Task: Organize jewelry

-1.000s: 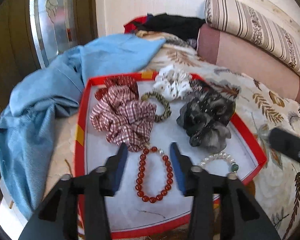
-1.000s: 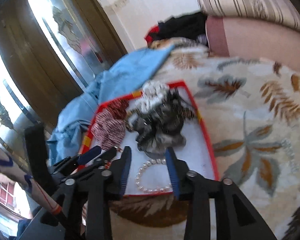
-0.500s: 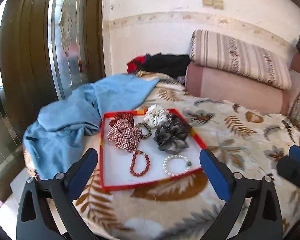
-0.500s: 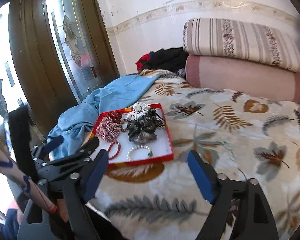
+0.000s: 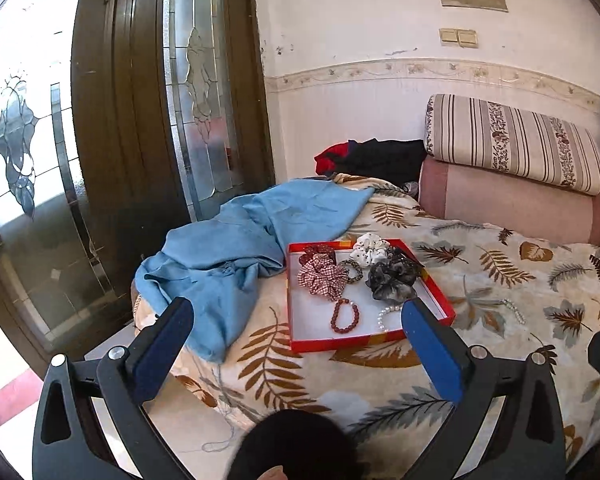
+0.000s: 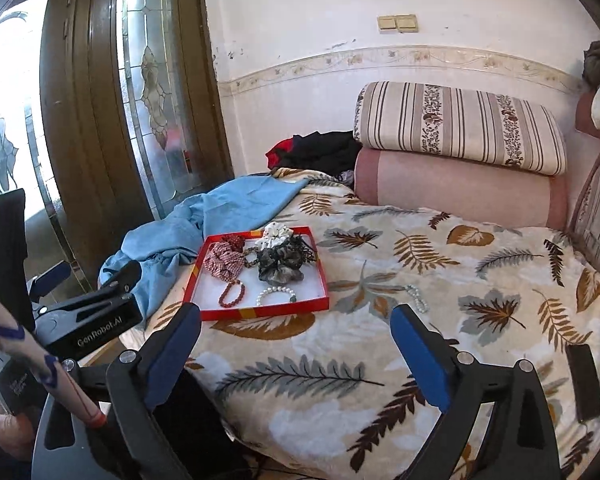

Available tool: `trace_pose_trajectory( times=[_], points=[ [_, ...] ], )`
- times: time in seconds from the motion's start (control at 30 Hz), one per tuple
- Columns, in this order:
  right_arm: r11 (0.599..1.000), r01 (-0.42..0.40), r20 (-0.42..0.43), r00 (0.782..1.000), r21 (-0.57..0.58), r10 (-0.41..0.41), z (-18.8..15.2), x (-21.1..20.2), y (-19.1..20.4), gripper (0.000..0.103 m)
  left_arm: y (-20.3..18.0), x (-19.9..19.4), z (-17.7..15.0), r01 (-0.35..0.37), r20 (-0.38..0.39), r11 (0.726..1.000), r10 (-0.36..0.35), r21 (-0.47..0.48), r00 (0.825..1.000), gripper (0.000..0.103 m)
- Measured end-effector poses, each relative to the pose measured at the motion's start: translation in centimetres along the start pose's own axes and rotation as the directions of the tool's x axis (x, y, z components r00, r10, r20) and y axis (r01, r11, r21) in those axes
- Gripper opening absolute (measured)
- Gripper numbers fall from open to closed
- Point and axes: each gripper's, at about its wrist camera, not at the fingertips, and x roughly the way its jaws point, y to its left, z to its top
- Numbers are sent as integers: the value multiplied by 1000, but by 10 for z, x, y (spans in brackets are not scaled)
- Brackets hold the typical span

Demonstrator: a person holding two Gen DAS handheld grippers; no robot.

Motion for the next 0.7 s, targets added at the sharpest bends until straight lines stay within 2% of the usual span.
trace_pose_trajectory(
  times=[0.1,0.2,0.47,0.7],
  points=[
    [1000,18,5,1000,-15,-18,0,-3,4,98,6,2,-1,-9,-1,1000,9,-23,1000,103],
    [1000,24,4,1000,-15,-24,-3,-1,7,98,9,13,-5,-7,-36,1000,6,-30,999,103],
    [998,-15,-59,998,-60,11,-14,34,25,98,11,39,-19,-31,-65,999,31,-13,997,103],
    [998,-7,-139,990,-56,-1,-29,64,22,98,10,66,-30,-31,-121,999,29,-12,992,103]
  ],
)
